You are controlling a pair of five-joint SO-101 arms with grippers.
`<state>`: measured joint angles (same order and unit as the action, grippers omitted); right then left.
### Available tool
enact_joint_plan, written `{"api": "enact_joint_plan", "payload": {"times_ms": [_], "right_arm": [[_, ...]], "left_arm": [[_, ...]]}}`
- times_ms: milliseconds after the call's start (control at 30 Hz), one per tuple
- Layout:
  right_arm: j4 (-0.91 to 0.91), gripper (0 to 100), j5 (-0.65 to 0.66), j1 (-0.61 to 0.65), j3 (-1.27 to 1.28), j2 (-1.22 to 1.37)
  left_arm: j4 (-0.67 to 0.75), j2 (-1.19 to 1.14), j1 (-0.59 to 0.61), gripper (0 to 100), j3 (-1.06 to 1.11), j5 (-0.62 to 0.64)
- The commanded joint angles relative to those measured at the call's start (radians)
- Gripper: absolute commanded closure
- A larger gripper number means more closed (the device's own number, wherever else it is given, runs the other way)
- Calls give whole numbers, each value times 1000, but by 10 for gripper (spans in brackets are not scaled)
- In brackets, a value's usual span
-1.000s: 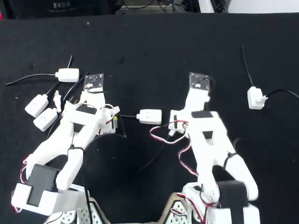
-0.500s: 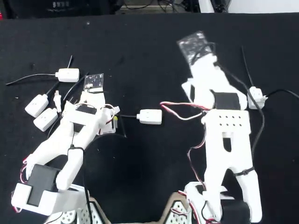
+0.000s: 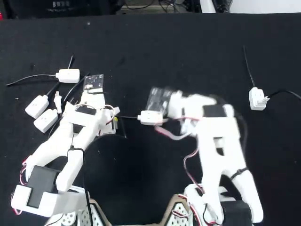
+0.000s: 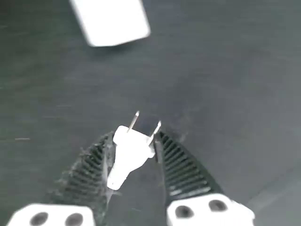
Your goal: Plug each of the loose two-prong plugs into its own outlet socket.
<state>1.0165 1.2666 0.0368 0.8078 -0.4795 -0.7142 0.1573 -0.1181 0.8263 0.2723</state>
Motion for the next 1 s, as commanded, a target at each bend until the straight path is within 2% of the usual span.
{"api": "enact_joint_plan", "payload": {"times_ms": [0,67,133,200,267,400,600,967], "right_arm": [[-95,985,-117,74,197,-42],[-109,956,-229,98,245,-39],[-98,858,-322,112,271,-39],[-80,753,-367,114,268,-45],[-74,690,-374,109,251,-48],[-40,734,-388,66,200,-48],[38,840,-482,-2,124,-39],[-150,855,-488,-12,320,-39]], "left_arm": [[6,38,47,845,-7,9],[6,38,48,845,-8,9],[6,38,42,845,-8,9],[6,38,42,845,-8,9],[6,38,42,845,-8,9],[6,38,45,845,-8,9],[8,38,41,845,-10,9],[8,38,42,845,-10,9]]}}
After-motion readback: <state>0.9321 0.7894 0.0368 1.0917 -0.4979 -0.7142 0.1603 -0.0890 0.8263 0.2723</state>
